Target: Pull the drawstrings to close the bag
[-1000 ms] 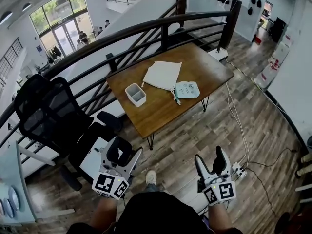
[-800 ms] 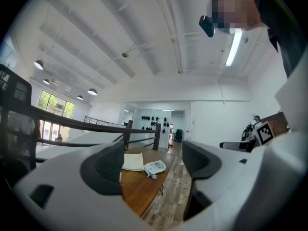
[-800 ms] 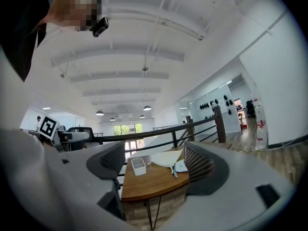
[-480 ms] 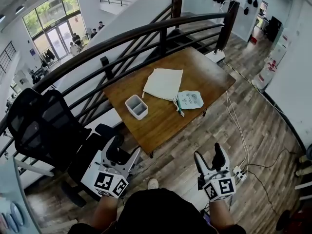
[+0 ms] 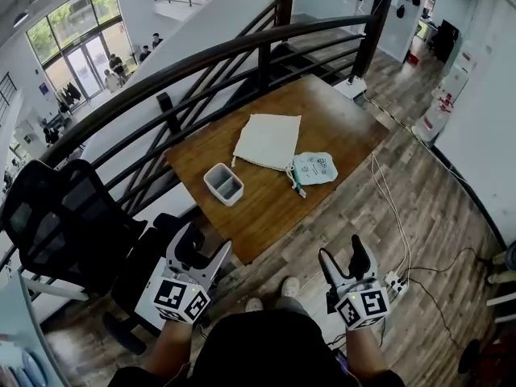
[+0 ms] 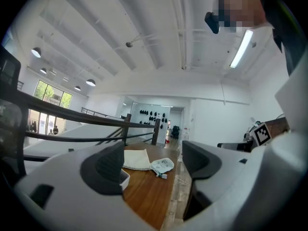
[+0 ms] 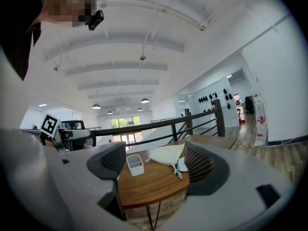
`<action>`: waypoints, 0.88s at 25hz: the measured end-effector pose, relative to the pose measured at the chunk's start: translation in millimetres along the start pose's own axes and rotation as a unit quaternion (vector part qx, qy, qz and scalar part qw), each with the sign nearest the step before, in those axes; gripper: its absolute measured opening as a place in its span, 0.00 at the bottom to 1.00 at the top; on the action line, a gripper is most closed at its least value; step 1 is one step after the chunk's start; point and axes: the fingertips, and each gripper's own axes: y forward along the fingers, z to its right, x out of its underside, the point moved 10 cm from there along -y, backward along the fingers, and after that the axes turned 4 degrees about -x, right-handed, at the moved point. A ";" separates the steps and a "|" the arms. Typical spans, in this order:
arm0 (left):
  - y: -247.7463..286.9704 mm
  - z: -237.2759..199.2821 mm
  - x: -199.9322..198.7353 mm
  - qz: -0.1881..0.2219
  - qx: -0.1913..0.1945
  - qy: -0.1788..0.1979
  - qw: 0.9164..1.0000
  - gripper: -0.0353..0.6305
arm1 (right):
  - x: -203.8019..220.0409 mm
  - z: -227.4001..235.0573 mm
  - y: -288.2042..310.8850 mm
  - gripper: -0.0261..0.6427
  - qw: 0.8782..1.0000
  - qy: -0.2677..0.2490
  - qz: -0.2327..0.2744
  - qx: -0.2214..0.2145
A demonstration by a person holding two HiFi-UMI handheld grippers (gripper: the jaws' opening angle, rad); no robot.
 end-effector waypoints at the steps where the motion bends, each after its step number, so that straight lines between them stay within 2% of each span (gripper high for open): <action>1: 4.4 -1.6 -0.1 -0.001 0.001 0.000 1.000 0.60 | -1.1 1.6 3.7 0.60 1.000 0.000 0.001 0.000; 9: 52.5 -12.1 1.7 -0.008 0.006 -0.002 1.000 0.60 | -8.5 29.4 52.5 0.60 0.999 -0.014 -0.021 -0.024; 16: 110.0 -11.4 2.6 -0.022 -0.004 0.010 1.000 0.60 | -19.6 79.9 96.3 0.60 0.999 -0.027 -0.021 -0.019; 22: 132.7 -30.2 6.1 -0.028 -0.015 0.009 0.999 0.60 | -9.5 95.9 138.3 0.59 0.999 -0.029 -0.038 -0.025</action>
